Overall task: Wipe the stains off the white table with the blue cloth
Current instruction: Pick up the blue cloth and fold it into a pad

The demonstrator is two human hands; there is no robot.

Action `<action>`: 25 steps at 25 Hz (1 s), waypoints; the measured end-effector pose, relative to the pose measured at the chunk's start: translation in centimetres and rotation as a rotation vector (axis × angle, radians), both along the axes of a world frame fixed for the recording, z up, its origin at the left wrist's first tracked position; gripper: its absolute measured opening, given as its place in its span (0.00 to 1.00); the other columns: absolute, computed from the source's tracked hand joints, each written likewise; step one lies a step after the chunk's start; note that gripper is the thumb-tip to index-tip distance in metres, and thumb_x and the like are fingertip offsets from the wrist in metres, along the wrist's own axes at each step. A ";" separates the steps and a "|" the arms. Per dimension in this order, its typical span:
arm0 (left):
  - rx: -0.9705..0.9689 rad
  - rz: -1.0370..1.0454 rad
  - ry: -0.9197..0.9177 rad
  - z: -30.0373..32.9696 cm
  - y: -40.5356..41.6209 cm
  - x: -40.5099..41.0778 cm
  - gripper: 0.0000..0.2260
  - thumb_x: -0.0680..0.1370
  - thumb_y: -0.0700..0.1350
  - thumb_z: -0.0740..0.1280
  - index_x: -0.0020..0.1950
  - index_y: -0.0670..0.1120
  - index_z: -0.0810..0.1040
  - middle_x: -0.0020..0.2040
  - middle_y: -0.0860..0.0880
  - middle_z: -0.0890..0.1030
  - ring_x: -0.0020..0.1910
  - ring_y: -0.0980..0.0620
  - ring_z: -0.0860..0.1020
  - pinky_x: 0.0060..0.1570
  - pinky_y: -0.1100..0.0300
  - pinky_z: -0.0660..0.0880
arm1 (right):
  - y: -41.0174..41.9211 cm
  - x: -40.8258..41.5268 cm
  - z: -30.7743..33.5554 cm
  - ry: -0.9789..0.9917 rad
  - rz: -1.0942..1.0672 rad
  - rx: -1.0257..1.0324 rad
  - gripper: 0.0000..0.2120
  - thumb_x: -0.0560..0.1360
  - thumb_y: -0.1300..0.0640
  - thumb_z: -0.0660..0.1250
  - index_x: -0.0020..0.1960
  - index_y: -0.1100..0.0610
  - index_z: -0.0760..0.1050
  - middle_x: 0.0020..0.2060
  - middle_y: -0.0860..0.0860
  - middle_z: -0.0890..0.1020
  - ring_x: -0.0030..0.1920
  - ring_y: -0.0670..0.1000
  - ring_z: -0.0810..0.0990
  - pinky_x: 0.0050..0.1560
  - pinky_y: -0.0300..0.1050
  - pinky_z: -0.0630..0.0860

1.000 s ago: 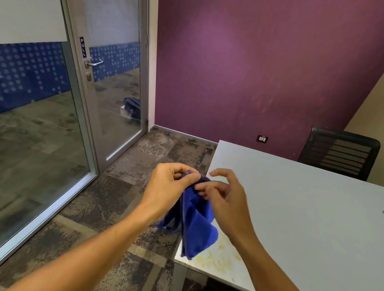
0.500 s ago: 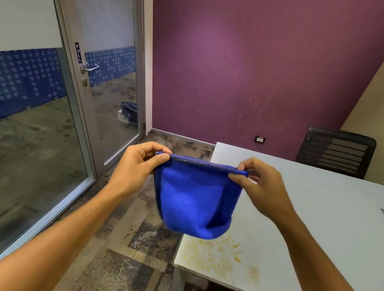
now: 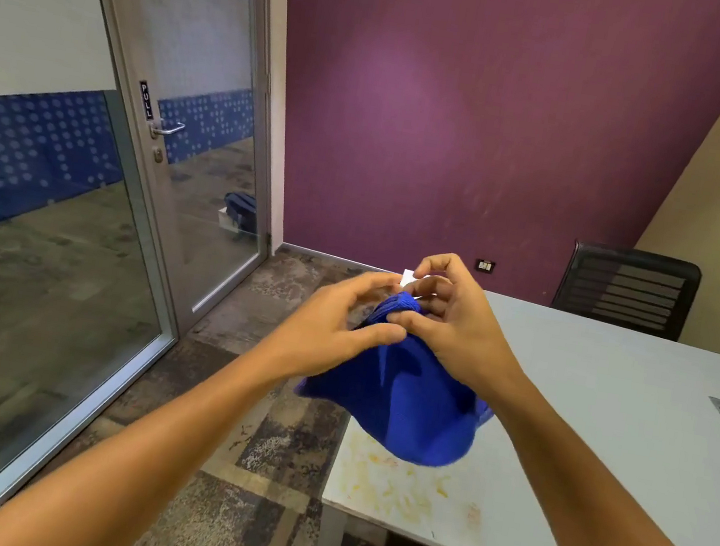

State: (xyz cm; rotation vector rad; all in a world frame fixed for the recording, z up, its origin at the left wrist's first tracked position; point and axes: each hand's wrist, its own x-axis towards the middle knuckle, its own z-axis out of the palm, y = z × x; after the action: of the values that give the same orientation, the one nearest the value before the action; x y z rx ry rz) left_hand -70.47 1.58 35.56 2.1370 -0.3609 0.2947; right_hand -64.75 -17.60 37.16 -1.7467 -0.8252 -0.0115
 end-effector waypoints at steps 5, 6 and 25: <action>-0.027 0.045 0.069 1.0 -1.6 1.9 0.14 0.71 0.55 0.77 0.54 0.55 0.83 0.48 0.58 0.85 0.49 0.61 0.82 0.51 0.62 0.78 | -0.3 0.3 -1.5 0.083 -0.063 0.086 0.14 0.77 0.63 0.73 0.50 0.48 0.71 0.46 0.48 0.82 0.43 0.51 0.86 0.44 0.43 0.84; 0.006 0.031 0.074 0.8 -1.5 2.0 0.11 0.72 0.56 0.76 0.51 0.56 0.84 0.46 0.58 0.86 0.47 0.60 0.82 0.49 0.61 0.78 | -0.4 0.2 -2.4 0.091 -0.068 0.108 0.12 0.79 0.61 0.71 0.51 0.47 0.71 0.46 0.45 0.81 0.43 0.50 0.86 0.44 0.43 0.84; -0.751 0.294 0.192 -1.2 1.1 1.9 0.05 0.77 0.48 0.73 0.45 0.47 0.84 0.40 0.48 0.84 0.38 0.52 0.79 0.45 0.55 0.75 | -3.2 -3.9 -10.6 0.374 -0.234 0.775 0.09 0.71 0.62 0.65 0.39 0.48 0.75 0.43 0.47 0.81 0.44 0.47 0.78 0.42 0.38 0.76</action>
State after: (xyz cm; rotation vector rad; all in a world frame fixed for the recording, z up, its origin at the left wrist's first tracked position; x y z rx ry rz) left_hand -68.55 2.69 34.32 1.4489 0.1680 0.3244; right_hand -68.65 -20.77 26.57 -1.0477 -0.2693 -0.1385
